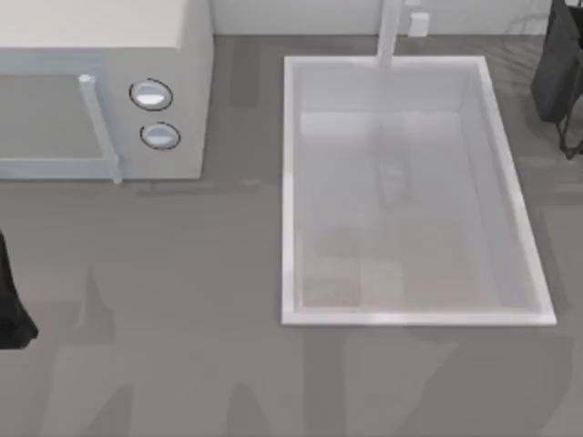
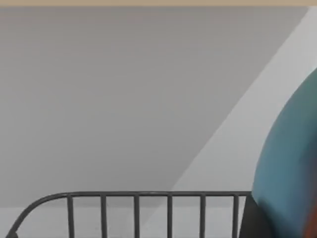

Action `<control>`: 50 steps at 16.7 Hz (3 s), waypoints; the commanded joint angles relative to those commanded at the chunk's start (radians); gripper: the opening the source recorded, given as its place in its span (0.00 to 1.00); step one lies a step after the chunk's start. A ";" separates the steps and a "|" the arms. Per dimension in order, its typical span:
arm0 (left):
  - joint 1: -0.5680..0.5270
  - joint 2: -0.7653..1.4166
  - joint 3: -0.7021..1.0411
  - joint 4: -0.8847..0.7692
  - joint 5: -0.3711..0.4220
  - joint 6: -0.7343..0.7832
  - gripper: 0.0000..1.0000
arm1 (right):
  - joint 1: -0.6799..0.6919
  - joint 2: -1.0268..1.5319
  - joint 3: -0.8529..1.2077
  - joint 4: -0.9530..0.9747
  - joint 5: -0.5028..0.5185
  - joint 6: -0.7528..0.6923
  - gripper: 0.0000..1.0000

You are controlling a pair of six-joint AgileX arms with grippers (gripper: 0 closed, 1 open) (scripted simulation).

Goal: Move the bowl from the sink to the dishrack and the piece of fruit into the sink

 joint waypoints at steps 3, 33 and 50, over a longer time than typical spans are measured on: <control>0.000 0.000 0.000 0.000 0.000 0.000 1.00 | 0.004 0.011 -0.012 0.017 0.003 0.000 0.00; 0.000 0.000 0.000 0.000 0.000 0.000 1.00 | 0.012 -0.136 -0.076 -0.035 0.043 0.004 1.00; 0.000 0.000 0.000 0.000 0.000 0.000 1.00 | 0.265 -1.626 -0.885 -0.719 0.257 -0.023 1.00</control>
